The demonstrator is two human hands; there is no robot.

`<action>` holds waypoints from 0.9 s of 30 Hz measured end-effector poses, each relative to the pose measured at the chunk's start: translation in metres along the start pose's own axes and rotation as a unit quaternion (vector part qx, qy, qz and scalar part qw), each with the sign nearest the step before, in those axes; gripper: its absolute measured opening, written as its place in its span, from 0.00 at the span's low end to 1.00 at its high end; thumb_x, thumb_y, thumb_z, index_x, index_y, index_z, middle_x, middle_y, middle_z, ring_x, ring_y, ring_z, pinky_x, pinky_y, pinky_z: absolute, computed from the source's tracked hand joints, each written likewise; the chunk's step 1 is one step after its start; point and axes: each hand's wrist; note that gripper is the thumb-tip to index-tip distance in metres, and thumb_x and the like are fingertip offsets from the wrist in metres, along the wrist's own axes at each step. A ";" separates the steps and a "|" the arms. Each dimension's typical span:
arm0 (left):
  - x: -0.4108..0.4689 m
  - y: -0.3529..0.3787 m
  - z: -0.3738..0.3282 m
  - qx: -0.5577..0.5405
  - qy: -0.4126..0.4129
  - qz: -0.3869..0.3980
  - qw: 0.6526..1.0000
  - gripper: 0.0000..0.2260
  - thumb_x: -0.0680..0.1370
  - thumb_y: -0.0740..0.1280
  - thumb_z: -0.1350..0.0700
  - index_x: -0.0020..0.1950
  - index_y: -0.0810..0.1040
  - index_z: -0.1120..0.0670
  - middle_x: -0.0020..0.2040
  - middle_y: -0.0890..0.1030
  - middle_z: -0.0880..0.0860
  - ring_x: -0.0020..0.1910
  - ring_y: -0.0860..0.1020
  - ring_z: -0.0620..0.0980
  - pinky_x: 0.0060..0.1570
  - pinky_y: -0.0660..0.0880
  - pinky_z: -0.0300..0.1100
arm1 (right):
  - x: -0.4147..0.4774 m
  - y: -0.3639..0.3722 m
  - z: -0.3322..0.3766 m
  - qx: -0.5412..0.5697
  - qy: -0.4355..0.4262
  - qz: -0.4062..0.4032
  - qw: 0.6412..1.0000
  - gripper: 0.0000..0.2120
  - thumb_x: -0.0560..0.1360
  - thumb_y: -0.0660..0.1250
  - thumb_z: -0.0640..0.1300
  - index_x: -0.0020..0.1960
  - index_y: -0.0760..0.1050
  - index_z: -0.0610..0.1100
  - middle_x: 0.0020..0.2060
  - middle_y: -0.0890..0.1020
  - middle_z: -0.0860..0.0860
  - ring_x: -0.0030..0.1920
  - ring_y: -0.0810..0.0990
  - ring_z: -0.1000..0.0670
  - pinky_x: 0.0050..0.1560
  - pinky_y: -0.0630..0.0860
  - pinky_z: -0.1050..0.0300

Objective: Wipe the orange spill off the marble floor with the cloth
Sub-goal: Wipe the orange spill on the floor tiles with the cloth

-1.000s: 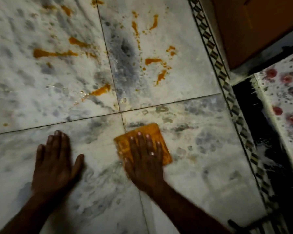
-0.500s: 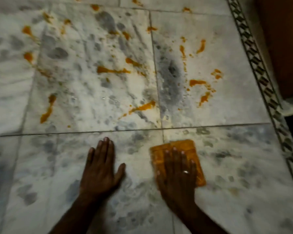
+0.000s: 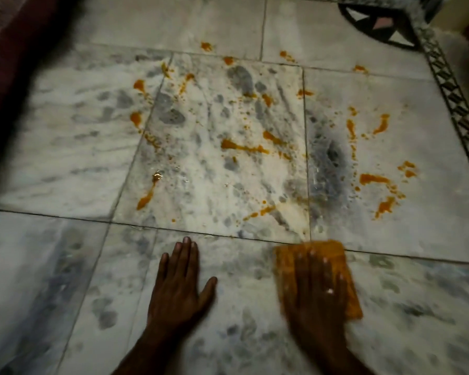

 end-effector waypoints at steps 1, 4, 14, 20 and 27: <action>0.001 0.000 0.000 0.000 -0.002 0.000 1.000 0.36 0.80 0.54 0.37 0.79 0.59 0.62 0.81 0.58 0.59 0.80 0.57 0.57 0.77 0.56 0.58 | -0.013 -0.001 0.021 0.011 -0.056 0.001 0.998 0.29 0.82 0.52 0.53 0.78 0.62 0.40 0.77 0.64 0.37 0.75 0.65 0.32 0.71 0.61 0.28; 0.000 0.002 0.002 0.005 0.001 -0.014 1.000 0.33 0.82 0.51 0.41 0.79 0.59 0.62 0.81 0.58 0.59 0.80 0.58 0.57 0.77 0.56 0.59 | 0.012 0.001 0.068 0.084 -0.204 0.012 0.975 0.27 0.82 0.53 0.57 0.78 0.64 0.47 0.78 0.64 0.43 0.77 0.64 0.38 0.72 0.62 0.31; 0.008 -0.006 0.047 0.013 -0.115 -0.031 0.993 0.37 0.81 0.44 0.35 0.82 0.51 0.59 0.83 0.50 0.56 0.82 0.48 0.52 0.79 0.45 0.54 | 0.157 0.014 0.001 0.021 -0.011 0.063 0.998 0.32 0.80 0.42 0.61 0.82 0.48 0.50 0.80 0.56 0.43 0.79 0.55 0.38 0.74 0.52 0.30; 0.010 -0.008 0.049 0.007 -0.095 -0.030 0.995 0.35 0.81 0.46 0.37 0.81 0.56 0.60 0.82 0.56 0.58 0.81 0.54 0.55 0.79 0.49 0.55 | 0.030 -0.003 0.069 0.041 -0.110 0.019 0.993 0.30 0.80 0.55 0.53 0.79 0.62 0.42 0.77 0.63 0.38 0.76 0.63 0.33 0.70 0.61 0.28; 0.011 -0.008 0.053 0.005 -0.089 -0.031 0.996 0.35 0.82 0.47 0.38 0.81 0.55 0.59 0.82 0.55 0.57 0.81 0.53 0.54 0.79 0.50 0.55 | 0.132 0.001 0.108 0.044 -0.237 0.093 0.966 0.30 0.82 0.47 0.62 0.81 0.55 0.51 0.81 0.56 0.47 0.80 0.56 0.42 0.76 0.53 0.33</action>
Point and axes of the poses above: each hand's wrist, its own x-axis towards the middle knuckle, its own y-axis out of the palm, z = x × y
